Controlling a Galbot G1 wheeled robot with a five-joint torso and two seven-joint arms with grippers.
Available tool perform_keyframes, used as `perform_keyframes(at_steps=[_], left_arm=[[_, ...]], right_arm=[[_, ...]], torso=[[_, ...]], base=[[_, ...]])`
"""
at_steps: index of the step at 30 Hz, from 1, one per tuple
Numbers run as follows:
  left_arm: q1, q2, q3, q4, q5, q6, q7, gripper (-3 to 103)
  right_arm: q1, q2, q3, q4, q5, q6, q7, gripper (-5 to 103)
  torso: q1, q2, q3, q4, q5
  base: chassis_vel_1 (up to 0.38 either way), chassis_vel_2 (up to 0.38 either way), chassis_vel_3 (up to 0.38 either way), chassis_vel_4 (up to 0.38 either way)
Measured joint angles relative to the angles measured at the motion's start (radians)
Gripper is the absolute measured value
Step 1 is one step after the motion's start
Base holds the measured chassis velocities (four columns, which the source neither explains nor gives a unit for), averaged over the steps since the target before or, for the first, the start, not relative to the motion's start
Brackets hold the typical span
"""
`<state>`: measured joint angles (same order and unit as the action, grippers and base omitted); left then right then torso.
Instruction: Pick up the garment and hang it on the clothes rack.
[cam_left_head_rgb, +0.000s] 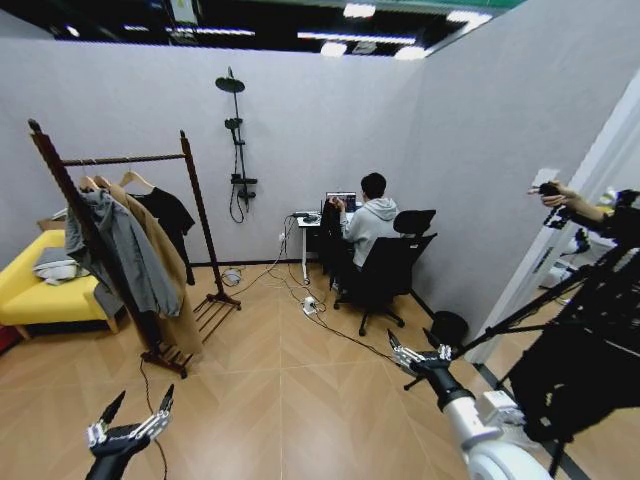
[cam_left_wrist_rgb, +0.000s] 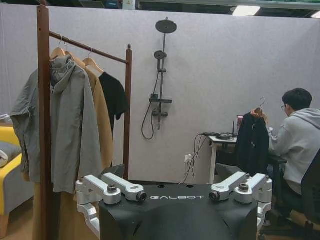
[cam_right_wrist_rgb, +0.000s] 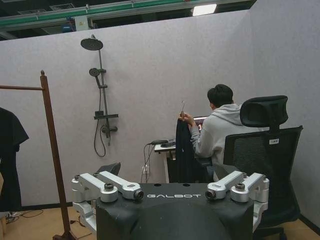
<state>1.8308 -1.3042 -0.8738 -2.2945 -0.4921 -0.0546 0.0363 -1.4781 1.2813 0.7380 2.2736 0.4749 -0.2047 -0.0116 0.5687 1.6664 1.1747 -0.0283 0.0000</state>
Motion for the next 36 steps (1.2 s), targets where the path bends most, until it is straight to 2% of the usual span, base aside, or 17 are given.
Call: perform_keyframes(at_steps=[26, 36], left_arm=[[0.0, 0.0, 0.0, 0.0, 0.0, 0.0, 0.0, 100], [0.0, 0.0, 0.0, 0.0, 0.0, 0.0, 0.0, 100]], right_arm=[[-0.012, 0.02, -0.026, 0.002, -0.031, 0.015, -0.002, 100], [-0.015, 0.021, -0.021, -0.008, -0.036, 0.052, -0.03, 100]], torso=[[0.0, 0.0, 0.0, 0.0, 0.0], [0.0, 0.0, 0.0, 0.0, 0.0]], base=[[0.0, 0.0, 0.0, 0.0], [-0.011, 0.008, 0.013, -0.01]])
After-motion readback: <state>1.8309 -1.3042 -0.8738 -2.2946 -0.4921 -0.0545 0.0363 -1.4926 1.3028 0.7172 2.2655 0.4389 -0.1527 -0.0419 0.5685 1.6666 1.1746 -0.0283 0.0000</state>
